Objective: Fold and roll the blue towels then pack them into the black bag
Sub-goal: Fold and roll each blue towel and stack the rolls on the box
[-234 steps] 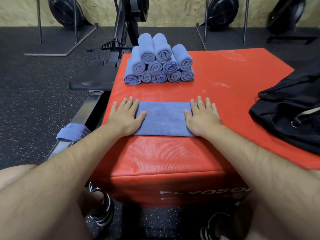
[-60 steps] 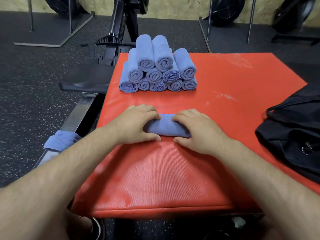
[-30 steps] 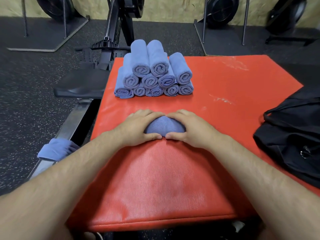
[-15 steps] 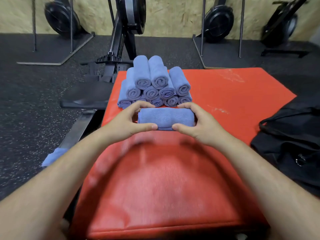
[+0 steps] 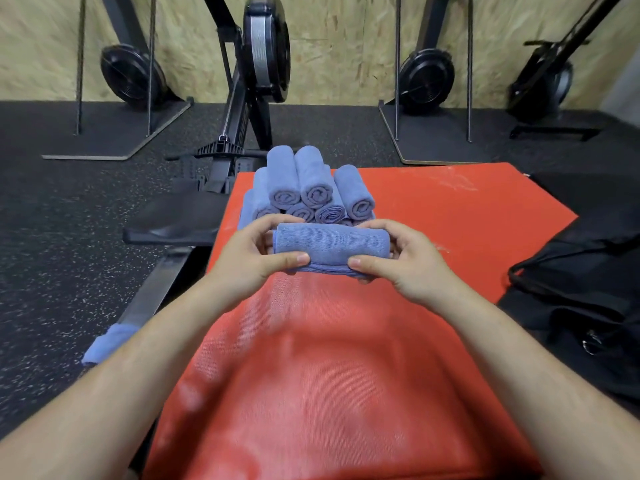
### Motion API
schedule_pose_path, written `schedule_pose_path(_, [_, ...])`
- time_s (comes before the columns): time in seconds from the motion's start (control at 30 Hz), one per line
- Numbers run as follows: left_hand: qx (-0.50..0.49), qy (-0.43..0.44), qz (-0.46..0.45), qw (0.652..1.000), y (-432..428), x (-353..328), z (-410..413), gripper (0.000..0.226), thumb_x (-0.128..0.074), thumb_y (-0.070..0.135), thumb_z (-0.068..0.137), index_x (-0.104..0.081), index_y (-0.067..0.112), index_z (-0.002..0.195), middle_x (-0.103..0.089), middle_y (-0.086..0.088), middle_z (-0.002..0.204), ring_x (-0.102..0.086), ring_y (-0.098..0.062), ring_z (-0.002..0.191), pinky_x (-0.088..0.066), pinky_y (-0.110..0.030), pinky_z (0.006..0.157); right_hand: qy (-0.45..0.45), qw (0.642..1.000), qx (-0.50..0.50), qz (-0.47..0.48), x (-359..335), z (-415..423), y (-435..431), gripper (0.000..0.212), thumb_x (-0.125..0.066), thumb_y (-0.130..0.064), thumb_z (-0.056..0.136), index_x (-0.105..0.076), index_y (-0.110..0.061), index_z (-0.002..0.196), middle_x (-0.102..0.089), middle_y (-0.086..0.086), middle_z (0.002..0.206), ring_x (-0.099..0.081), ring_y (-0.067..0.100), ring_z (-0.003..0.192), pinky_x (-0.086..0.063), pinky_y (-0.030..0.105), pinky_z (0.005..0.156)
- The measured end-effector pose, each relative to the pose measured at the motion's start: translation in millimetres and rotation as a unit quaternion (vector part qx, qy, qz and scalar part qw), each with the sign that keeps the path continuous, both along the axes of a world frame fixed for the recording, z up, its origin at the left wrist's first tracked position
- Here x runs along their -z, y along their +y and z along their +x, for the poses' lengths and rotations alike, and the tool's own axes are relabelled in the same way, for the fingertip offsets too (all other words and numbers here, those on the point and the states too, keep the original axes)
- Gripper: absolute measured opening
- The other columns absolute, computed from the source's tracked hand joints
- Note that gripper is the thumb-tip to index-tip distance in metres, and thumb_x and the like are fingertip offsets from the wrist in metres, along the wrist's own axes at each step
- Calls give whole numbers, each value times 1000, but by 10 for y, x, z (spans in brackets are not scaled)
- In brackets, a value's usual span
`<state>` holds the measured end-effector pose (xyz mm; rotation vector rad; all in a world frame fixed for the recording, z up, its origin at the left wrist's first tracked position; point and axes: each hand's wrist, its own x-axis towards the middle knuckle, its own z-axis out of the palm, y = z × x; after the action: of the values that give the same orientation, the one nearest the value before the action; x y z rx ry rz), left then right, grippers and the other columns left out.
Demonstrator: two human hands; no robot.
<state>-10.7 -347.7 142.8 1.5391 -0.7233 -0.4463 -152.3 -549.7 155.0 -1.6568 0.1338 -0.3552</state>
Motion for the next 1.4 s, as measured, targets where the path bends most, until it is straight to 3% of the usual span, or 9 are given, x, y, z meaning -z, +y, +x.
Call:
schedule_pose_path(0.13, [-72, -115, 48, 990, -104, 110, -19, 63, -85, 17, 78, -55, 29, 132, -65, 2, 116, -66, -9, 98, -53, -22, 86, -50, 981, 115, -150, 141, 21, 25, 43, -84, -5, 76, -63, -22, 110, -69, -8, 102, -65, 5, 88, -50, 20, 82])
schedule_pose_path(0.23, [-163, -182, 65, 967, -182, 150, -164, 61, -82, 32, 81, -49, 41, 132, -51, 7, 121, -63, -4, 92, -50, -18, 82, -129, 897, 213, -366, 256, 43, 35, 45, -79, -10, 80, -62, -15, 121, -64, 1, 116, -60, 17, 108, -46, 25, 95])
schedule_pose_path(0.4, [-65, -30, -22, 997, -330, 42, -452, 56, -71, 24, 92, -47, 31, 142, -61, -9, 120, -67, -12, 91, -58, -34, 83, -169, 819, 227, -499, 333, 88, 135, 48, -69, -10, 82, -52, -17, 127, -57, 16, 126, -57, 37, 111, -48, 44, 94])
schedule_pose_path(0.53, [-26, 82, -84, 993, -302, 17, -528, 70, -72, 27, 86, -41, 35, 147, -49, 0, 142, -62, -15, 122, -57, -29, 83, -187, 871, 138, -433, 280, 37, 270, 44, -74, -17, 86, -63, -12, 128, -58, 9, 133, -55, 23, 125, -43, 36, 107])
schedule_pose_path(0.67, [-21, 45, -83, 995, -200, 21, -531, 73, -76, 12, 86, -42, 39, 145, -49, 6, 144, -57, -9, 127, -53, -35, 98, -141, 972, 105, -153, 160, -41, 433, 38, -63, -11, 96, -60, -17, 134, -59, -2, 133, -57, 7, 123, -51, 22, 96])
schedule_pose_path(0.83, [18, 35, -87, 995, -200, -86, -618, 77, -72, -3, 86, -40, 33, 146, -50, 1, 145, -66, -16, 117, -54, -26, 90, -34, 994, 38, 93, -58, -53, 462, 53, -54, -3, 100, -41, -32, 142, -65, 9, 128, -67, 9, 105, -55, 22, 88])
schedule_pose_path(0.97, [12, -35, -20, 999, -344, -288, -425, 77, -78, 15, 85, -39, 47, 142, -48, 16, 143, -52, 6, 125, -48, -16, 96, -1, 997, 75, 15, -230, 126, 245, 55, -62, -14, 96, -46, -36, 143, -65, 5, 87, -61, 18, 82, -51, 34, 80])
schedule_pose_path(1.13, [-13, -106, 34, 994, -777, -571, 83, 81, -79, 50, 78, -37, 47, 147, -50, 14, 142, -51, 10, 123, -46, -22, 105, 25, 988, 137, -61, -579, 665, -182, 47, -60, -13, 96, -51, -31, 139, -54, 0, 71, -51, 11, 62, -44, 23, 62])
schedule_pose_path(1.4, [-36, -235, 180, 954, -1339, -455, 840, 63, -67, 39, 94, -43, 20, 149, -45, 7, 149, -40, -7, 137, -28, -18, 106, 102, 962, 194, -166, -491, 1563, -703, 50, -58, -14, 95, -48, -17, 144, -56, 2, 139, -55, 21, 124, -43, 32, 105])
